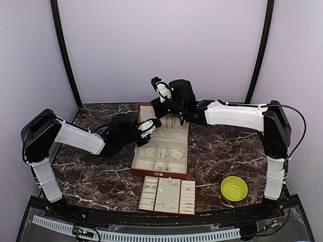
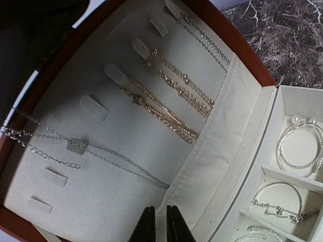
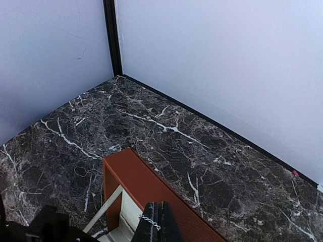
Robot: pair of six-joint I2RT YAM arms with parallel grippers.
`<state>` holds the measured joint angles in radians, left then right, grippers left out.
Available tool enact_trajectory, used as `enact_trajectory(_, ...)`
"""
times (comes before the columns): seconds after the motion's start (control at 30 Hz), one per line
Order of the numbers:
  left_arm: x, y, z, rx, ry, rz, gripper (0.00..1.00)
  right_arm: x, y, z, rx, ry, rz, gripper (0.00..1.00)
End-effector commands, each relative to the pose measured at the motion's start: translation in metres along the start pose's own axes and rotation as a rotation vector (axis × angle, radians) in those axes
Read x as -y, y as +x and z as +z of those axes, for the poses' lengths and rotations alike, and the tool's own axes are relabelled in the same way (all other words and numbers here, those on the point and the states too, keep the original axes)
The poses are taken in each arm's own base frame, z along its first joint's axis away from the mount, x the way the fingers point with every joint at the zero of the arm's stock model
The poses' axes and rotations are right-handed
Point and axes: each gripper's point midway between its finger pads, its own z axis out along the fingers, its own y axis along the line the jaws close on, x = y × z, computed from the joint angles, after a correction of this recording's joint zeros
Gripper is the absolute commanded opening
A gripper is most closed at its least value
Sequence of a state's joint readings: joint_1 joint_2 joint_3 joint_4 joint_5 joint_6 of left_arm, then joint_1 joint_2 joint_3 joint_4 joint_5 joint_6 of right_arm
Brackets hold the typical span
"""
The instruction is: Organize the mixed jewelry
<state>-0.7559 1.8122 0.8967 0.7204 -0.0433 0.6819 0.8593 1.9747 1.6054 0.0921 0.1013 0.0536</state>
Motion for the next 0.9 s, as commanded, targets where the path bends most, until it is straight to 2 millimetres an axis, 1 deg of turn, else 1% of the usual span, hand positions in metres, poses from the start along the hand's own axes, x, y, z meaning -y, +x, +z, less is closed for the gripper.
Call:
enact_trajectory(0.0,-0.023,-0.031,-0.026,0.072,-0.045,-0.063,0.13,0.009,-0.026,-0.017,0.081,0.062,0.028,0.0)
enact_trajectory(0.03,-0.022,-0.031,-0.028,0.068,-0.04,-0.069,0.14,0.011,-0.027,-0.019,0.085,0.076,0.034,0.0)
enact_trajectory(0.17,-0.027,-0.033,-0.044,0.068,-0.048,-0.122,0.23,0.017,-0.034,-0.027,0.096,0.106,0.047,0.0)
enact_trajectory(0.2,-0.032,-0.037,-0.051,0.077,-0.055,-0.144,0.26,0.018,-0.033,-0.028,0.094,0.111,0.048,0.0)
enact_trajectory(0.3,-0.037,-0.039,-0.067,0.073,-0.062,-0.202,0.33,0.021,-0.033,-0.03,0.094,0.126,0.053,0.0)
enact_trajectory(0.37,-0.047,-0.045,-0.083,0.083,-0.083,-0.235,0.41,0.021,-0.033,-0.029,0.09,0.126,0.053,0.0)
enact_trajectory(0.5,-0.066,-0.049,-0.106,0.079,-0.122,-0.295,0.5,0.016,-0.031,-0.028,0.08,0.102,0.05,0.0)
enact_trajectory(0.6,-0.08,-0.047,-0.119,0.066,-0.157,-0.32,0.53,0.011,-0.032,-0.029,0.081,0.073,0.04,0.0)
enact_trajectory(0.7,-0.094,-0.052,-0.134,0.086,-0.197,-0.332,0.56,0.006,-0.033,-0.031,0.079,0.056,0.029,0.0)
enact_trajectory(0.77,-0.101,-0.054,-0.142,0.095,-0.215,-0.332,0.58,0.003,-0.032,-0.032,0.075,0.046,0.016,0.0)
enact_trajectory(0.87,-0.11,-0.052,-0.148,0.088,-0.239,-0.335,0.6,-0.005,-0.032,-0.032,0.069,0.032,-0.01,0.0)
